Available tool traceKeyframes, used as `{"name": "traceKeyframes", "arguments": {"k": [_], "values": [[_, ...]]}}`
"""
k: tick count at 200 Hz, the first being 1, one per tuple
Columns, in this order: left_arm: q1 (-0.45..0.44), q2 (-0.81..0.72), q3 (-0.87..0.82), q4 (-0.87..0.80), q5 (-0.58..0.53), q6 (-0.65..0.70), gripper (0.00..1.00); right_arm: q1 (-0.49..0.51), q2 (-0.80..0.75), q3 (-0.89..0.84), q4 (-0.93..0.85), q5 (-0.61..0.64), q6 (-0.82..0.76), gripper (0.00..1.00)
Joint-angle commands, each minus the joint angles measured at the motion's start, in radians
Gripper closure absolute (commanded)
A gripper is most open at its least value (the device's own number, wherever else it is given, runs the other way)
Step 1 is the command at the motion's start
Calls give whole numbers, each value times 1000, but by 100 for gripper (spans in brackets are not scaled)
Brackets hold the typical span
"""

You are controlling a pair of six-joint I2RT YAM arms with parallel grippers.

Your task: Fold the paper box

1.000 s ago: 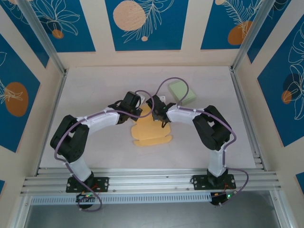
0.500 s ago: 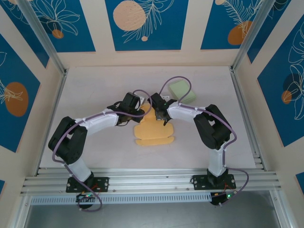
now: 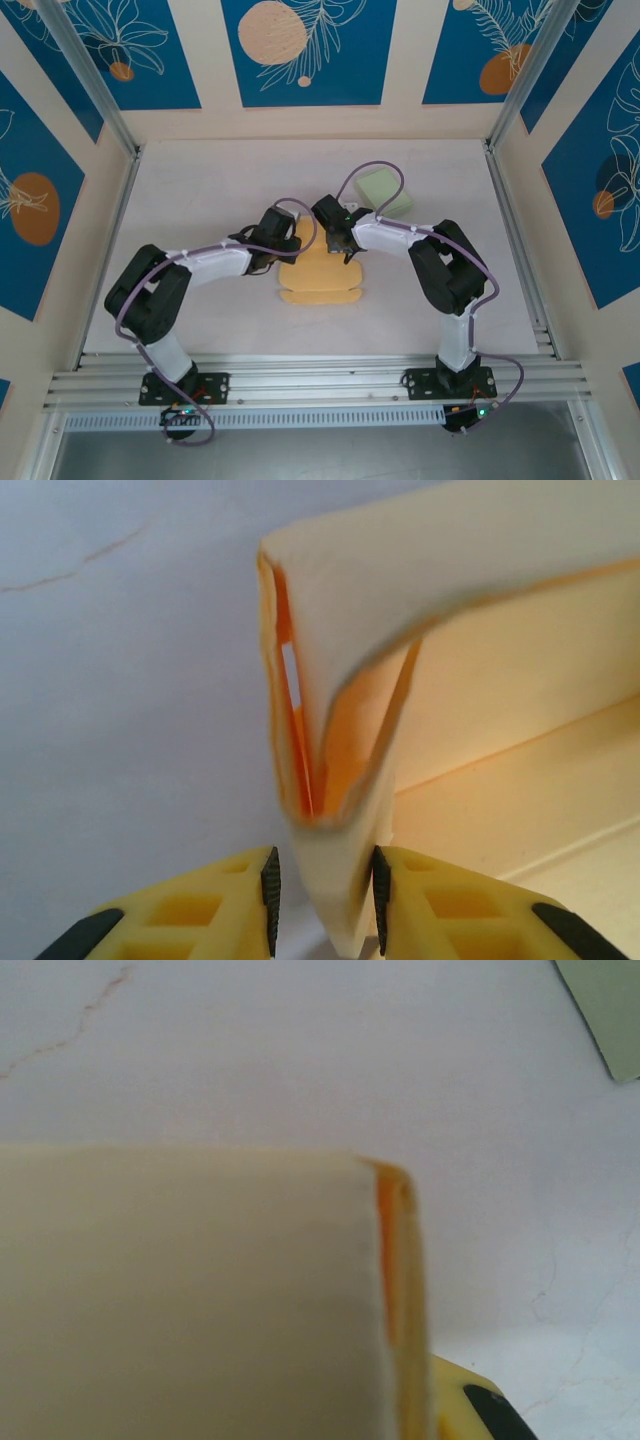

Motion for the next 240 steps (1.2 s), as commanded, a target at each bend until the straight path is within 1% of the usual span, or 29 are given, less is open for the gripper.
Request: {"name": "traceKeyframes", "arguments": {"k": [1, 12, 19, 36, 50, 57, 68, 79, 86, 107, 127, 142, 168, 198, 215, 240], "values": [[-11, 25, 11, 84, -60, 39, 68, 13, 19, -36, -77, -67, -15, 100], [-10, 28, 12, 99, -69, 45, 68, 13, 17, -38, -70, -76, -22, 100], [-10, 32, 13, 108, -72, 45, 70, 13, 18, -37, -65, -83, -28, 100], [-10, 56, 30, 102, -84, 44, 80, 13, 17, -36, -65, -92, -30, 100], [-12, 78, 42, 75, -120, 22, 89, 15, 14, -38, -67, -105, -26, 100], [-14, 84, 49, 50, -155, 3, 92, 14, 12, -38, -70, -117, -25, 100], [-26, 91, 71, -18, -240, -31, 97, 16, 8, -38, -81, -157, -23, 100], [-39, 98, 106, -114, -318, -62, 99, 20, 5, -32, -107, -192, -17, 100], [-45, 105, 135, -185, -346, -79, 100, 27, 4, -25, -135, -204, -14, 100], [-67, 102, 192, -357, -376, -119, 100, 44, 17, 29, -278, -189, 0, 100], [-74, 50, 184, -436, -349, -147, 99, 51, 35, 86, -433, -146, 15, 99], [-73, 24, 192, -509, -355, -152, 97, 60, 27, 110, -502, -129, 26, 98], [-76, 12, 231, -647, -377, -181, 97, 91, 41, 172, -588, -170, 22, 94], [-71, 70, 293, -795, -439, -203, 98, 123, 146, 257, -704, -184, 16, 93], [-63, 122, 314, -824, -457, -216, 97, 124, 219, 305, -736, -206, 2, 92], [-51, 183, 320, -784, -422, -228, 96, 135, 300, 374, -759, -197, -3, 92]]}}
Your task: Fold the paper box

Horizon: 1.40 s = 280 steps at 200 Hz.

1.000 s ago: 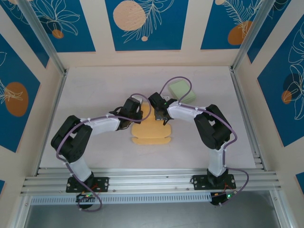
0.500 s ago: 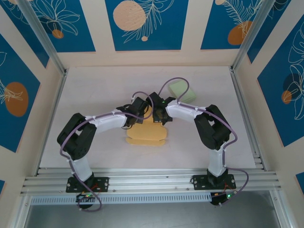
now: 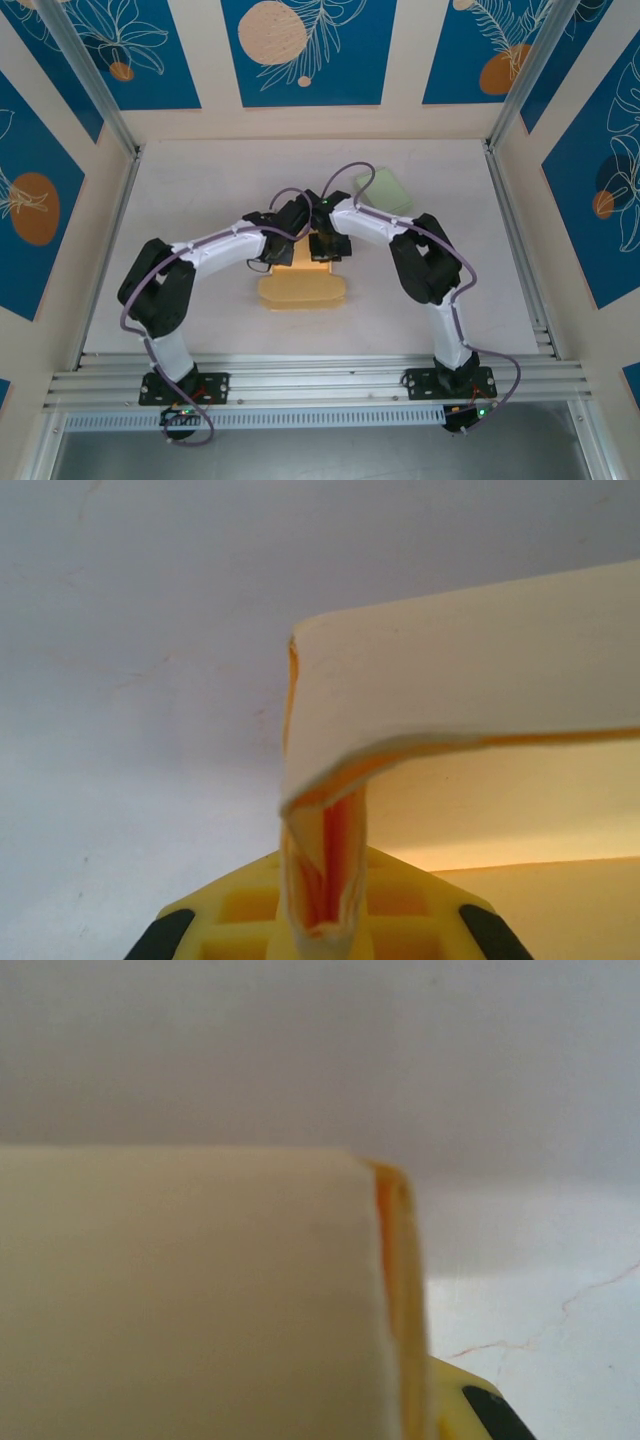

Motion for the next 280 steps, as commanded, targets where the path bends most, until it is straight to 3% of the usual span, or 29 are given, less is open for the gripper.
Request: {"name": "traceKeyframes", "arguments": {"k": [1, 16, 35, 63, 83, 120, 152, 189, 200, 239, 280], "values": [[3, 100, 29, -113, -207, 15, 96, 88, 110, 12, -275, 114, -47, 91], [6, 129, 33, -84, -188, 13, 95, 87, 134, 25, -259, 94, -47, 91], [8, 164, 32, -38, -165, 0, 85, 93, 151, 34, -234, 76, -47, 90], [14, 205, 44, 13, -111, -5, 83, 93, 160, 37, -202, 40, -56, 90], [20, 194, 57, -1, -99, -3, 73, 89, 163, 44, -208, 42, -61, 90], [26, -6, -4, 65, -17, 27, 58, 69, 163, 40, -208, 25, -86, 90], [45, -203, -91, 151, 115, 36, 32, 58, 176, 71, -234, 11, -138, 90], [109, -364, -215, 216, 183, 20, 11, 56, 209, 126, -290, 6, -220, 91], [143, -411, -267, 260, 216, 7, 9, 55, 219, 146, -306, 6, -244, 91], [276, -531, -410, 354, 318, -21, 9, 44, 264, 263, -345, 18, -322, 66], [314, -603, -483, 387, 343, 20, 9, 23, 320, 439, -385, 1, -378, 49]]}}
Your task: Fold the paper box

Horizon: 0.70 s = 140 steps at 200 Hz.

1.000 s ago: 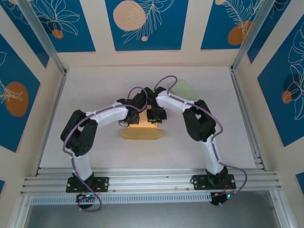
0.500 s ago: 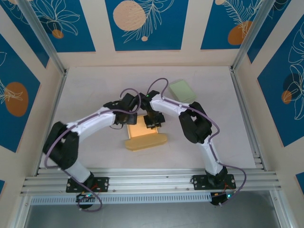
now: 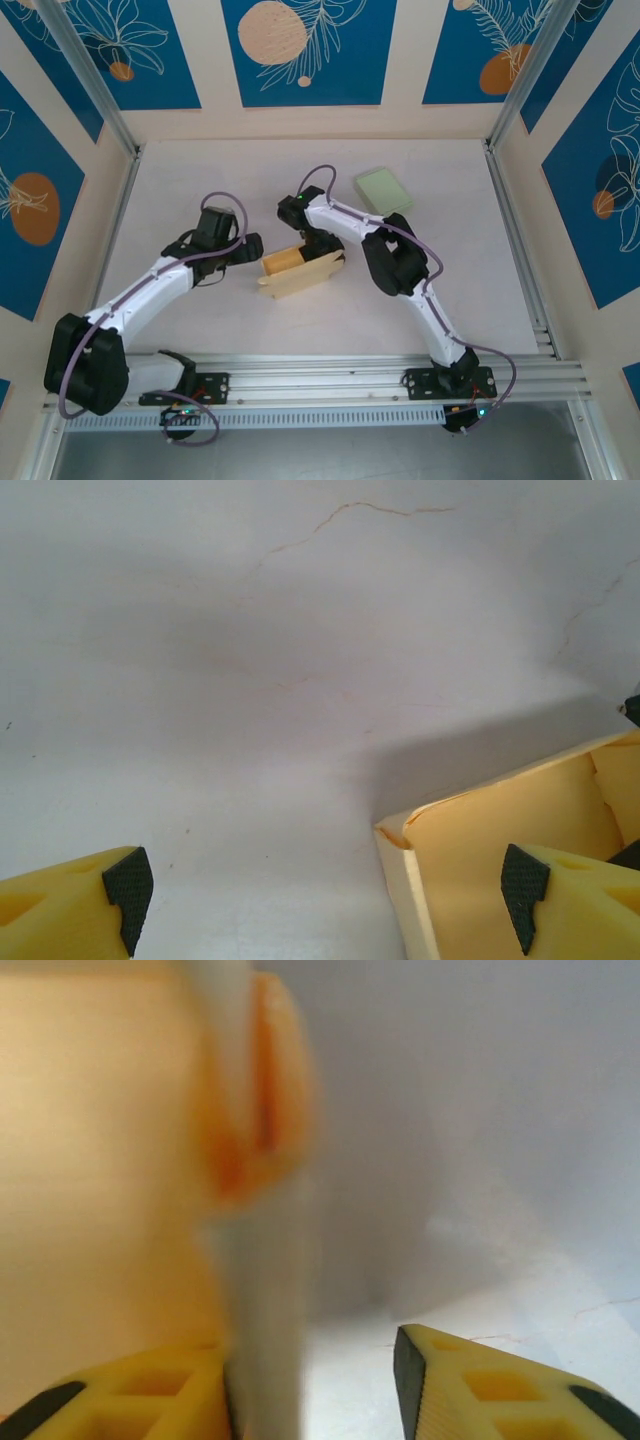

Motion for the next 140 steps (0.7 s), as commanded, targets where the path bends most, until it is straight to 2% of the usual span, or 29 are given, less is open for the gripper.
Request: {"name": "traceKeyframes", "arguments": {"k": [1, 56, 72, 79, 98, 123, 133, 140], "values": [[14, -51, -39, 69, 53, 22, 9, -9, 62, 82, -15, -14, -56, 48], [70, -99, -103, 87, 18, 65, 13, -28, -1, 380, -66, 65, -89, 36], [91, -85, -109, 95, 27, 71, 19, -31, -76, 405, -23, 91, -83, 36], [100, -72, -106, 92, 31, 78, 26, -30, -121, 394, 1, 101, -78, 36], [125, -15, -89, 97, 44, 87, 40, -19, -269, 288, 99, 126, -56, 36], [139, 95, -39, 69, 29, 117, 63, 24, -539, -1, 266, 173, -15, 36], [141, 147, -9, 41, 13, 132, 69, 44, -655, -138, 334, 195, 14, 34], [140, 185, 13, 23, 15, 140, 69, 54, -735, -238, 377, 206, 35, 31]]}}
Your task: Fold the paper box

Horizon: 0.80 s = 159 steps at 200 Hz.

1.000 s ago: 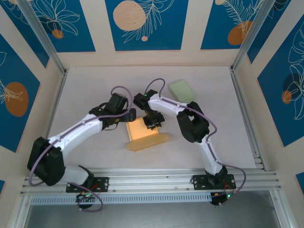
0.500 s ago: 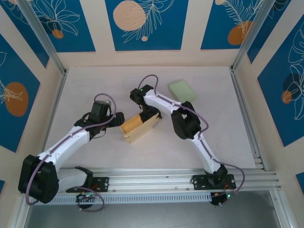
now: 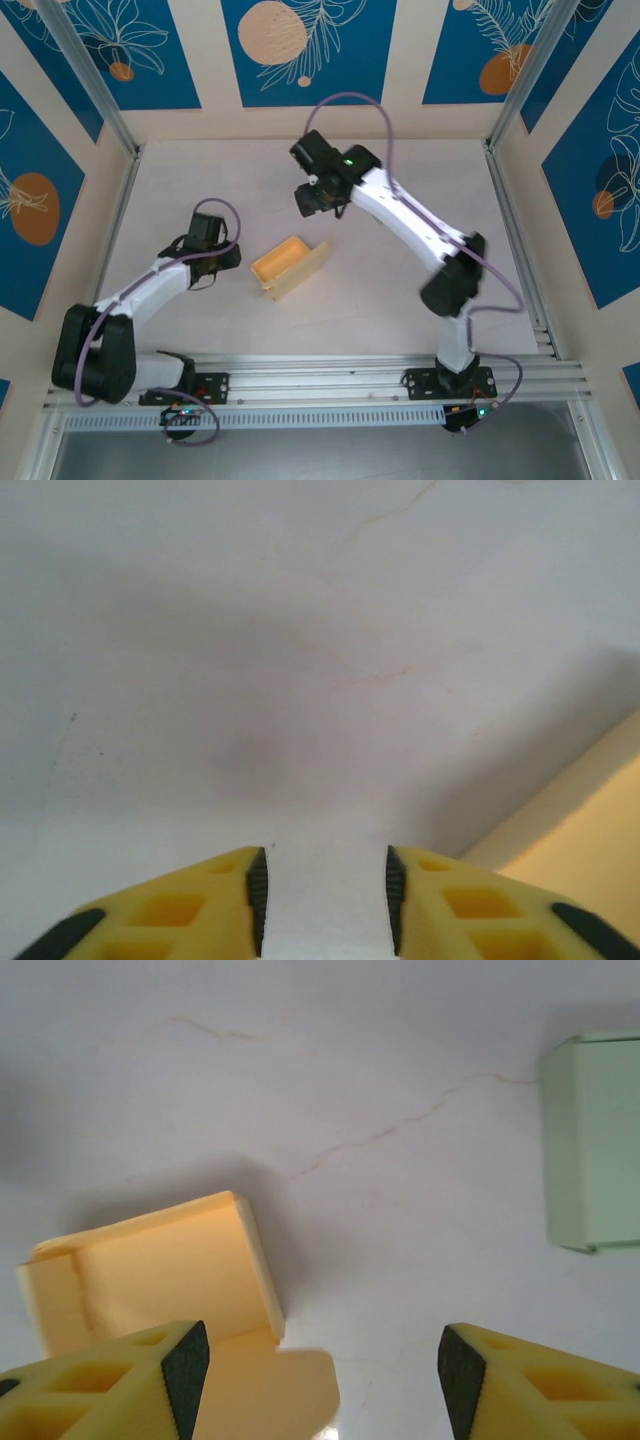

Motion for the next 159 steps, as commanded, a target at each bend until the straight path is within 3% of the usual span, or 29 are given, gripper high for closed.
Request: {"name": "traceKeyframes", "arguments": {"k": [1, 21, 33, 64, 110, 135, 159], "values": [[13, 95, 82, -57, -13, 48, 69, 50, -223, -250, 159, 61, 75, 30], [13, 178, 118, -71, 47, 56, 69, 67, -440, -514, 275, 77, 157, 21], [11, 211, 127, -69, 79, 55, 68, 70, -561, -640, 326, 77, 214, 0], [8, 254, 113, -17, 174, 42, 68, 67, -783, -867, 346, 93, 335, 1], [-46, 245, 0, 112, 313, -35, 68, 63, -951, -1003, 275, 91, 458, 1], [-127, 187, -110, 244, 371, -144, 68, 44, -993, -1010, 241, 93, 491, 1], [-261, 138, -188, 362, 329, -257, 67, 20, -999, -1008, 220, 78, 495, 1]]}}
